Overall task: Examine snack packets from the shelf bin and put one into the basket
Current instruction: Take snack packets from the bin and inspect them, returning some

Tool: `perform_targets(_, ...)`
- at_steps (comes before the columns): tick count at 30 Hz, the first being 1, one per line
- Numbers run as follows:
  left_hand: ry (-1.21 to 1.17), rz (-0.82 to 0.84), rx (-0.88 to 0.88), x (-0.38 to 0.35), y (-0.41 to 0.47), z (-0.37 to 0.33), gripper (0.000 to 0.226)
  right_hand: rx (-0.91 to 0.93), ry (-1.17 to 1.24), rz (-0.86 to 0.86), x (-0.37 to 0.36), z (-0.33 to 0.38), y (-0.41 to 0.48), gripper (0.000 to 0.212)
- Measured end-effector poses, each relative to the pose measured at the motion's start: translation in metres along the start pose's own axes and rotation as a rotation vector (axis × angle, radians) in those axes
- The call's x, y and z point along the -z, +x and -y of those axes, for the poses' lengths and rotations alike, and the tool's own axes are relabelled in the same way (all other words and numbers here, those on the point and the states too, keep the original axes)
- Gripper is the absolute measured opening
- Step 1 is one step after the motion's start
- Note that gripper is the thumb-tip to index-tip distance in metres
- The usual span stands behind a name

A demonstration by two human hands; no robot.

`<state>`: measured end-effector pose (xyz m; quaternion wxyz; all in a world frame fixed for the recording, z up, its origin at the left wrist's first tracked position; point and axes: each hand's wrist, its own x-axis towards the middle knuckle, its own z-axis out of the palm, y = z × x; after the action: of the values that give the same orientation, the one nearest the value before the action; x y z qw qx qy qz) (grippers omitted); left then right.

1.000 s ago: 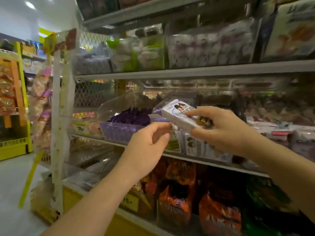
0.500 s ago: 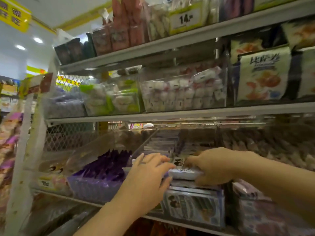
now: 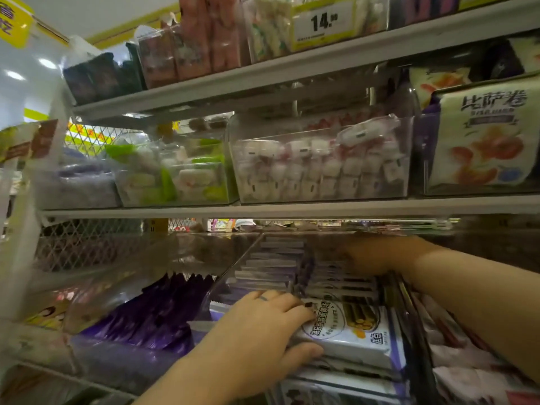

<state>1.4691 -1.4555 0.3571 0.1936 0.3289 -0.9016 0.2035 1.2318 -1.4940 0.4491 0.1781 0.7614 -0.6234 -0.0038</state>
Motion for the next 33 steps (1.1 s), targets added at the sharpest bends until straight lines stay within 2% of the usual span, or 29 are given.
perform_targets(6,-0.049,-0.03,-0.058,-0.01,-0.002,0.008,0.067,-0.072,-0.033,0.041,-0.009,-0.01,0.032,0.056)
perform_targets(11,-0.005,-0.035,-0.076,-0.013,-0.001,0.009,0.075,-0.125,-0.133,0.158,-0.01,-0.008,0.041,0.036)
perform_targets(16,-0.008,-0.009,-0.076,-0.01,-0.001,0.007,0.075,-0.136,-0.18,0.191,-0.011,-0.01,0.044,0.032)
perform_targets(20,-0.014,-0.008,-0.066,-0.005,-0.001,0.003,0.072,-0.155,-0.159,0.165,-0.014,-0.01,0.045,0.034)
perform_targets(25,0.034,-0.116,-0.139,-0.01,-0.004,0.004,0.047,-0.191,-0.113,0.061,-0.018,-0.012,0.045,0.039)
perform_targets(29,-0.028,-0.1,-0.17,-0.014,-0.005,0.004,0.044,-0.111,-0.164,-0.005,-0.018,-0.013,0.048,0.049)
perform_targets(31,-0.027,-0.103,-0.155,-0.012,-0.005,0.001,0.042,-0.12,-0.183,0.001,-0.019,-0.01,0.046,0.042)
perform_targets(33,-0.014,-0.09,-0.13,-0.009,-0.006,0.0,0.042,-0.118,-0.161,-0.064,-0.02,-0.014,0.044,0.042)
